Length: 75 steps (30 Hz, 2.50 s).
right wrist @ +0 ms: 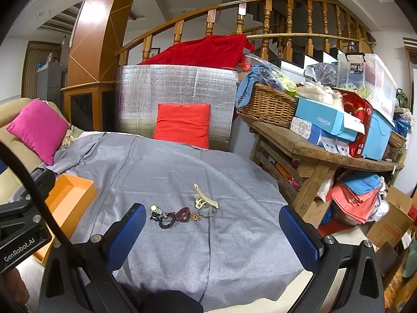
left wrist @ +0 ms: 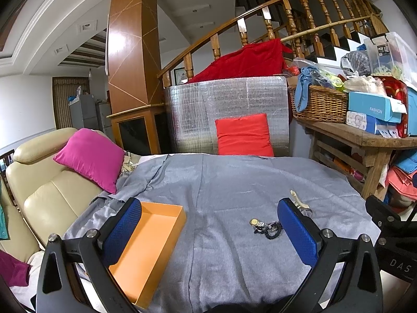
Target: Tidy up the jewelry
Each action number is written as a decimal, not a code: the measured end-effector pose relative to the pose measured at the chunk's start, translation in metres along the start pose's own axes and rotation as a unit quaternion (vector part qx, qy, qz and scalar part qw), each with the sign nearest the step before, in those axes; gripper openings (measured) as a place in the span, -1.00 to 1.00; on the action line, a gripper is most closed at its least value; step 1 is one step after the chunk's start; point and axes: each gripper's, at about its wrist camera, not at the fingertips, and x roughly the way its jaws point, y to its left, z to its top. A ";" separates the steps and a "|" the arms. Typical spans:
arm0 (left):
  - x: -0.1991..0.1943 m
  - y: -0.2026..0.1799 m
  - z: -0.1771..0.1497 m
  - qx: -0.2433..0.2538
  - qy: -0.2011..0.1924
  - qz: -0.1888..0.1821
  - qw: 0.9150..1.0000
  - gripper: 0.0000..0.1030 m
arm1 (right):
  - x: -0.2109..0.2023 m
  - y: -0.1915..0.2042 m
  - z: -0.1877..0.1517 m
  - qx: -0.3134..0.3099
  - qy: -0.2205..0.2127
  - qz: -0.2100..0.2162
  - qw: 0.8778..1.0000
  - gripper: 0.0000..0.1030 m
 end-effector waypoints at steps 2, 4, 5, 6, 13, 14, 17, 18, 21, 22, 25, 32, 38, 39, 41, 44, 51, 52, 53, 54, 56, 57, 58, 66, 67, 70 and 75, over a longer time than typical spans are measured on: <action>0.001 0.001 -0.001 -0.001 0.002 0.000 1.000 1.00 | 0.001 0.002 0.000 -0.002 0.001 0.000 1.000 1.00; 0.003 0.000 -0.001 -0.001 0.005 0.002 1.000 1.00 | 0.001 0.004 -0.001 -0.003 0.003 0.000 1.000 1.00; 0.003 0.000 -0.001 -0.001 0.006 0.002 1.000 1.00 | 0.002 0.005 -0.001 -0.003 0.004 0.001 1.000 1.00; 0.004 0.001 -0.002 -0.002 0.007 0.002 1.000 1.00 | 0.003 0.006 -0.002 -0.003 0.005 0.002 1.000 1.00; 0.006 0.002 -0.003 -0.004 0.012 0.004 1.000 1.00 | 0.004 0.008 -0.002 -0.003 0.009 0.003 1.000 1.00; 0.006 0.002 -0.003 -0.005 0.011 0.004 1.000 1.00 | 0.004 0.008 -0.002 -0.004 0.009 0.003 1.000 1.00; 0.006 0.003 -0.003 -0.007 0.011 0.006 1.000 1.00 | 0.006 0.009 -0.002 -0.005 0.010 0.003 1.000 1.00; 0.006 0.003 -0.003 -0.007 0.012 0.006 1.000 1.00 | 0.006 0.010 -0.002 -0.005 0.010 0.004 1.000 1.00; 0.006 0.004 -0.003 -0.009 0.012 0.007 1.000 1.00 | 0.007 0.013 -0.002 -0.007 0.010 0.004 1.000 1.00; 0.006 0.004 -0.003 -0.009 0.012 0.007 1.000 1.00 | 0.006 0.012 -0.002 -0.006 0.010 0.004 1.000 1.00; 0.007 0.005 -0.003 -0.010 0.012 0.007 1.000 1.00 | 0.006 0.014 -0.003 -0.007 0.010 0.004 1.000 1.00; 0.008 0.008 -0.005 -0.013 0.015 0.007 1.000 1.00 | 0.008 0.017 -0.003 -0.010 0.012 0.004 1.000 1.00; 0.009 0.009 -0.006 -0.012 0.015 0.008 1.000 1.00 | 0.009 0.020 -0.003 -0.015 0.016 0.004 1.000 1.00; 0.009 0.009 -0.006 -0.013 0.015 0.007 1.000 1.00 | 0.009 0.020 -0.003 -0.016 0.016 0.004 1.000 1.00; 0.009 0.009 -0.006 -0.014 0.015 0.007 1.000 1.00 | 0.009 0.020 -0.003 -0.015 0.016 0.006 1.000 1.00; 0.010 0.009 -0.006 -0.014 0.016 0.007 1.000 1.00 | 0.009 0.020 -0.003 -0.016 0.016 0.005 1.000 1.00; 0.011 0.011 -0.006 -0.014 0.018 0.007 1.000 1.00 | 0.010 0.021 -0.003 -0.015 0.018 0.006 1.000 1.00; 0.011 0.011 -0.006 -0.014 0.018 0.007 1.000 1.00 | 0.010 0.020 -0.003 -0.016 0.018 0.005 1.000 1.00; 0.011 0.011 -0.007 -0.013 0.019 0.007 1.000 1.00 | 0.010 0.021 -0.004 -0.016 0.019 0.005 1.000 1.00; 0.012 0.012 -0.007 -0.014 0.020 0.007 1.000 1.00 | 0.010 0.021 -0.004 -0.016 0.019 0.005 1.000 1.00; 0.014 0.012 -0.008 -0.014 0.023 0.007 1.000 1.00 | 0.012 0.021 -0.004 -0.017 0.021 0.004 1.000 1.00; 0.016 0.012 -0.009 -0.013 0.025 0.008 1.000 1.00 | 0.013 0.021 -0.004 -0.018 0.021 0.003 1.000 1.00; 0.017 0.013 -0.010 -0.013 0.027 0.008 1.000 1.00 | 0.013 0.022 -0.004 -0.019 0.022 0.002 1.000 1.00; 0.019 0.012 -0.012 -0.013 0.032 0.009 0.999 1.00 | 0.011 0.027 0.001 -0.027 0.015 -0.009 1.000 1.00; 0.019 0.012 -0.011 -0.012 0.032 0.009 0.999 1.00 | 0.010 0.027 0.002 -0.026 0.014 -0.009 1.000 1.00; 0.017 0.012 -0.009 -0.012 0.030 0.010 0.999 1.00 | 0.008 0.027 0.003 -0.027 0.013 -0.010 1.000 1.00; 0.013 0.011 -0.004 -0.014 0.023 0.009 1.000 1.00 | 0.004 0.024 0.007 -0.028 0.008 -0.011 1.000 1.00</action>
